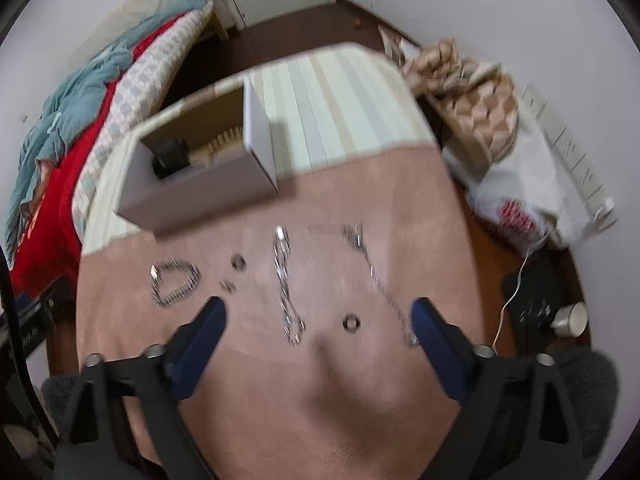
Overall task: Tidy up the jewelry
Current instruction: 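Grasp the silver chain bracelet with the left tool while the right tool grasps the silver chain necklace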
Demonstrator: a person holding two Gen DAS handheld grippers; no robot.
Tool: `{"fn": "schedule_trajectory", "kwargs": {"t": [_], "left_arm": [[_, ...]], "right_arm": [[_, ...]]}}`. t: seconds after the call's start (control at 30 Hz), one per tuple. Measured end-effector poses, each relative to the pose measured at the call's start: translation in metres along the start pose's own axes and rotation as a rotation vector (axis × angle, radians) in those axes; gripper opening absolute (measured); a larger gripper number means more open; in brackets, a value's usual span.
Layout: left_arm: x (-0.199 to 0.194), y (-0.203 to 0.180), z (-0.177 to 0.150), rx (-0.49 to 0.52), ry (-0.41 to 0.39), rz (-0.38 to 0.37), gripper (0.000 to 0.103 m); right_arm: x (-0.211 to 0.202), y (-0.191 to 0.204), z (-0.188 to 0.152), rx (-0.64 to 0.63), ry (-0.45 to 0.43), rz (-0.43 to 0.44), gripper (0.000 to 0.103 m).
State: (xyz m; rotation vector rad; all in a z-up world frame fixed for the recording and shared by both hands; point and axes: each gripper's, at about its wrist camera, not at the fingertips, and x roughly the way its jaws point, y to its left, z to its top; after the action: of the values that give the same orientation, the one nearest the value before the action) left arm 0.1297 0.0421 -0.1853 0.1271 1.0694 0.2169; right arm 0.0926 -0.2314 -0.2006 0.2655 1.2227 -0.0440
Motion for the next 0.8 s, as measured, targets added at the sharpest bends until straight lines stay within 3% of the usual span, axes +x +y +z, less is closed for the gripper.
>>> {"fn": "schedule_trajectory", "kwargs": {"t": [0.07,0.27,0.43,0.5,0.53,0.57,0.8], "left_arm": [[0.011,-0.002,-0.005,0.011,0.027,0.004,0.103],[0.033,-0.003,-0.013,0.025,0.081,0.017,0.103],[0.043,-0.006,-0.015,0.035,0.097,0.020,0.103],[0.048,-0.008,-0.014,0.037,0.104,0.014,0.103],[0.051,-0.010,-0.014,0.040,0.110,0.009,0.103],[0.055,-0.013,-0.013,0.043,0.118,-0.004,0.103],[0.078,-0.025,-0.001,0.007,0.188,-0.147,0.103]], "right_arm": [[0.017,-0.002,-0.010,-0.009,0.019,0.002,0.074],[0.050,0.017,-0.027,-0.089,0.013,0.023,0.054],[0.063,0.039,-0.036,-0.201,-0.033,-0.039,0.038],[0.064,0.047,-0.041,-0.251,-0.049,-0.087,0.024],[0.065,0.050,-0.044,-0.274,-0.057,-0.107,0.011],[0.064,0.051,-0.045,-0.280,-0.058,-0.109,0.008],[0.058,0.046,-0.036,-0.213,-0.035,-0.062,0.002]]}}
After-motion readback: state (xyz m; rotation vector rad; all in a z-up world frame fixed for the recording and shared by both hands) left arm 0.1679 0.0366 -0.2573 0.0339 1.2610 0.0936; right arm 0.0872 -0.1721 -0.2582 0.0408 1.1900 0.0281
